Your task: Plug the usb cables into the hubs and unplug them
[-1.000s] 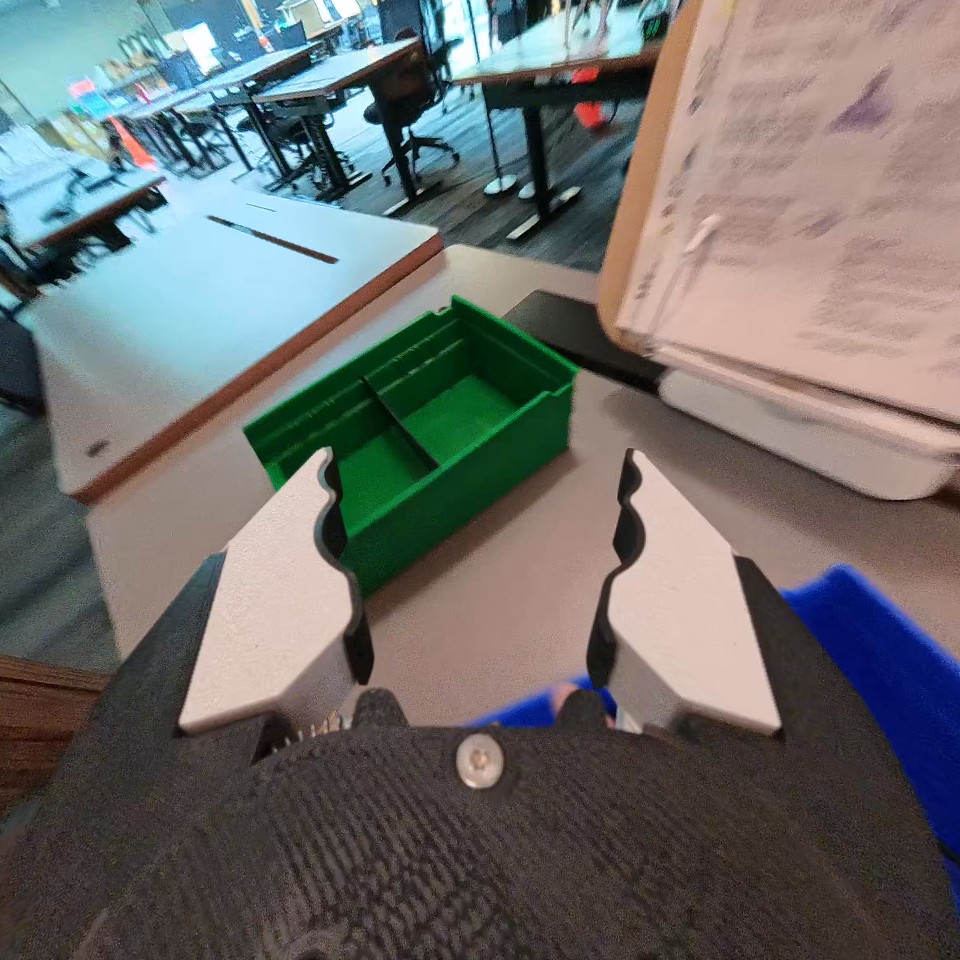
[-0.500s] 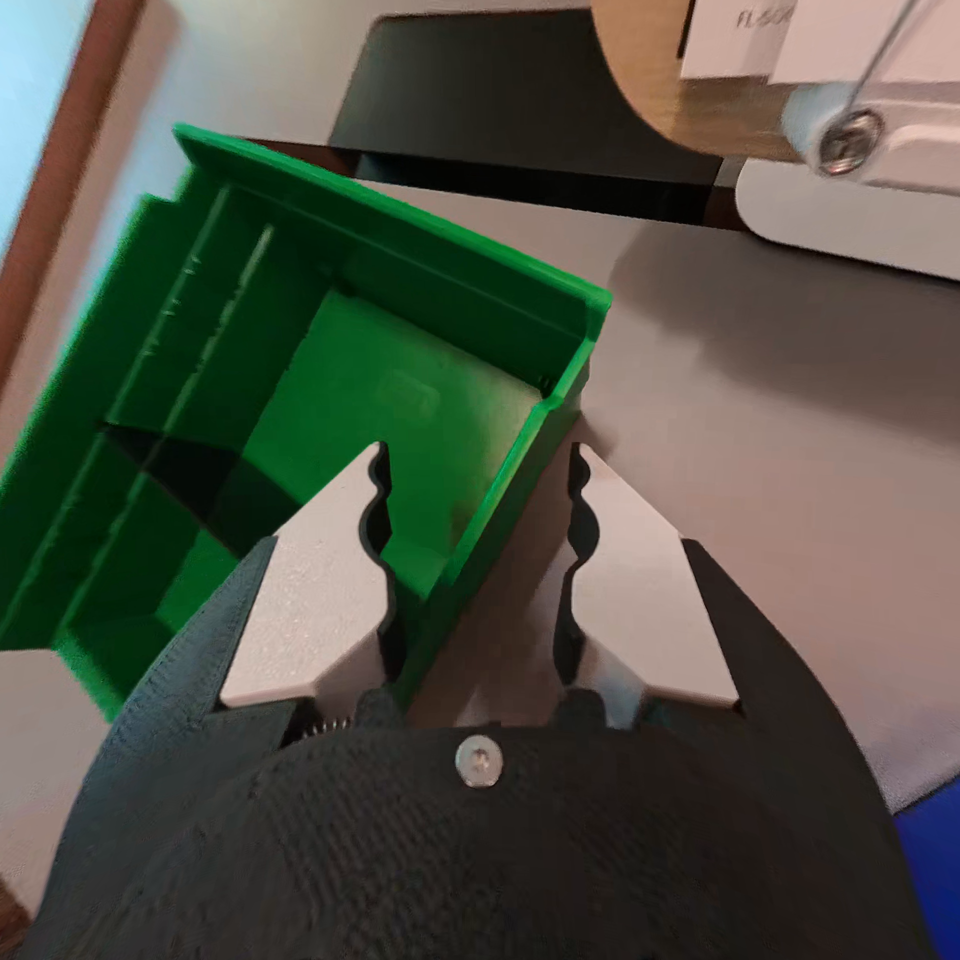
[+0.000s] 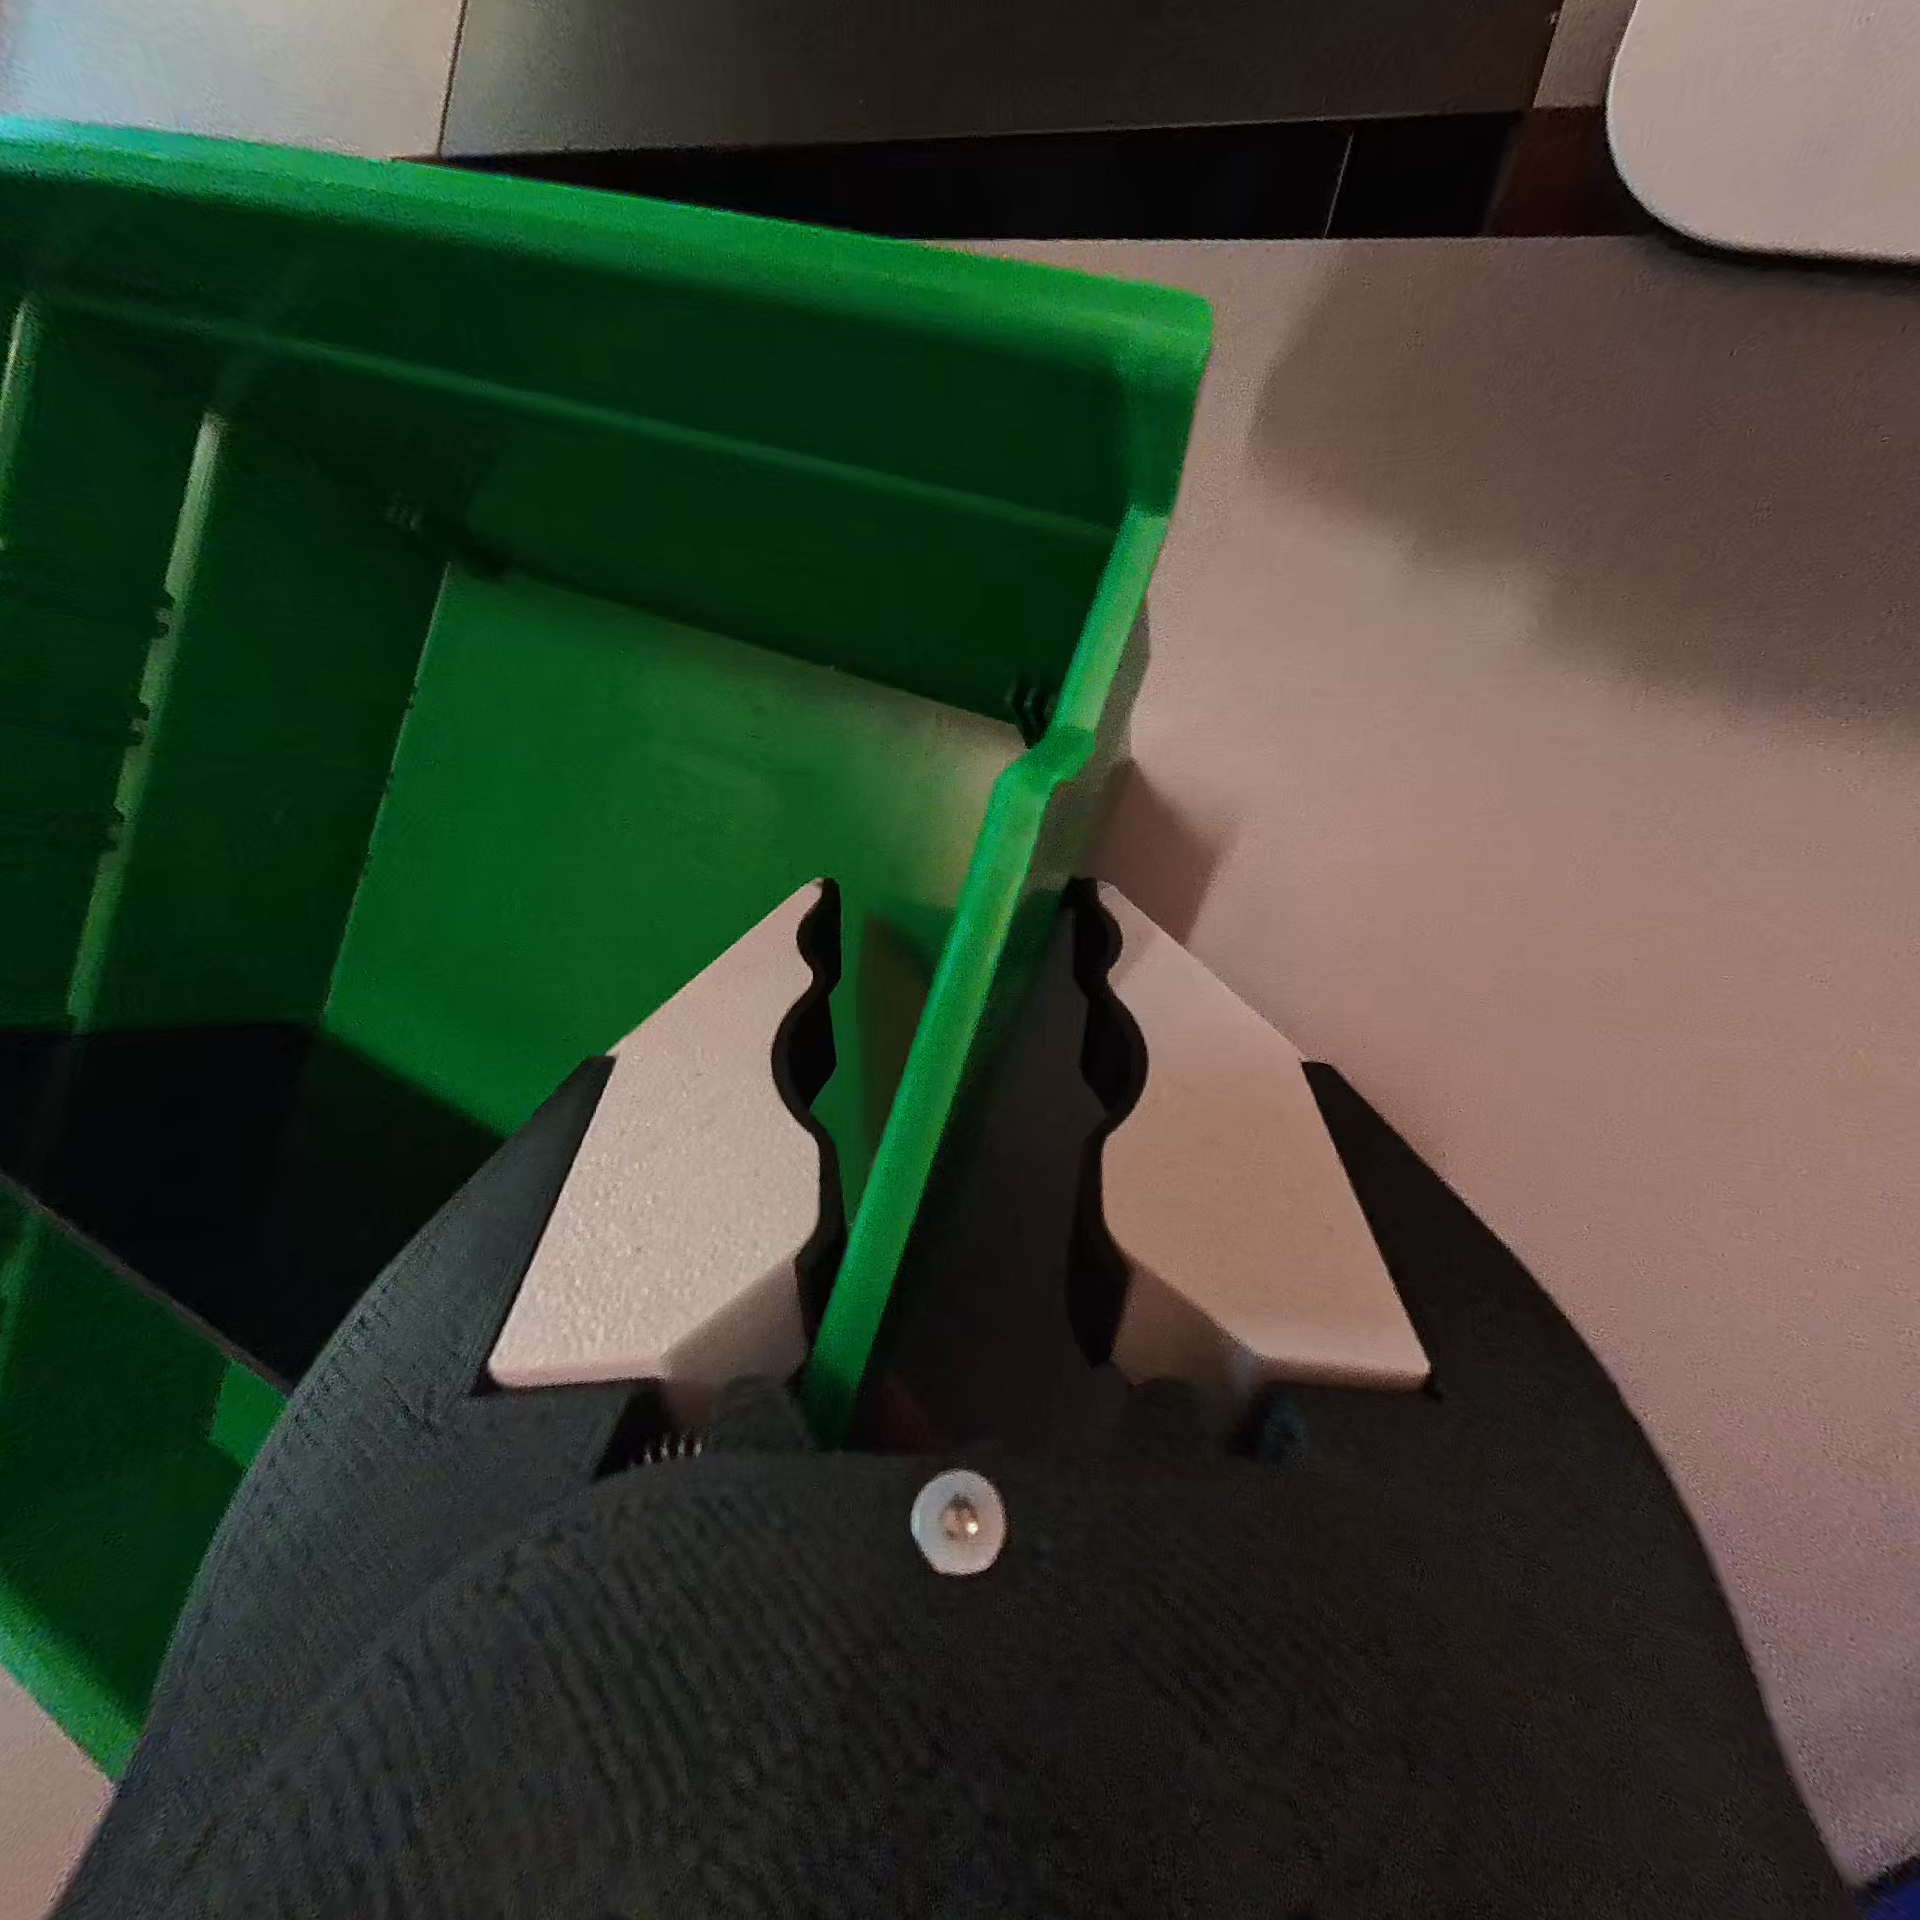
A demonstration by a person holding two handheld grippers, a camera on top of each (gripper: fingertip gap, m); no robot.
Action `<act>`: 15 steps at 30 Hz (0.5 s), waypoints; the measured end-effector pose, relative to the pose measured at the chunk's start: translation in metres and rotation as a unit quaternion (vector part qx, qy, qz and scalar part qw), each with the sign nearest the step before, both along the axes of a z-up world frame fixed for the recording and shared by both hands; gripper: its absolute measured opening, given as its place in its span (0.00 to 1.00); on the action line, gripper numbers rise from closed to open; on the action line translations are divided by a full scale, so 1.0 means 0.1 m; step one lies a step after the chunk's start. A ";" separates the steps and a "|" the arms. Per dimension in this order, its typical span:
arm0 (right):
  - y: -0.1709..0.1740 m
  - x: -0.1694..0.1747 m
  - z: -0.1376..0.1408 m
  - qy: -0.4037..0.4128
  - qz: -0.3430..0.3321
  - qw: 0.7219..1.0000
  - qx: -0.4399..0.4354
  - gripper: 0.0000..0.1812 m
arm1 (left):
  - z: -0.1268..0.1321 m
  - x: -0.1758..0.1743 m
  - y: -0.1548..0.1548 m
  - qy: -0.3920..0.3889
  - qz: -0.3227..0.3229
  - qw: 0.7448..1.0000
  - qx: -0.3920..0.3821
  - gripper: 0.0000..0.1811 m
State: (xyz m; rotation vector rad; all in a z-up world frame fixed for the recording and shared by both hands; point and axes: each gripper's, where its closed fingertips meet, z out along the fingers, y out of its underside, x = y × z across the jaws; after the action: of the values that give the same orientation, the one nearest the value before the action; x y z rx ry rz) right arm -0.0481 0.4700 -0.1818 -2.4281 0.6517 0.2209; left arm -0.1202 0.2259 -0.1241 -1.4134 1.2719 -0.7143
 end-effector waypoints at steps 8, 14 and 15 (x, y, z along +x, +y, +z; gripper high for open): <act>0.04 0.16 0.72 -0.021 0.069 0.996 0.042 0.24 | 0.00 -0.09 0.11 -0.003 -0.005 1.000 -0.006 0.02; -0.29 0.81 2.24 -0.005 0.072 0.984 0.161 0.24 | -0.01 -0.17 0.17 0.002 -0.014 1.000 0.002 0.02; -0.41 0.95 2.46 -0.001 0.066 0.981 0.182 0.24 | -0.01 -0.19 0.18 0.003 -0.012 1.000 0.007 0.02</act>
State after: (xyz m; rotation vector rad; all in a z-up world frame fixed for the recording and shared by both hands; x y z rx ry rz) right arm 0.0467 0.4288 0.0642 -2.1181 0.4074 0.3598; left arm -0.1393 0.2443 -0.1247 -1.3918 1.2976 -0.7177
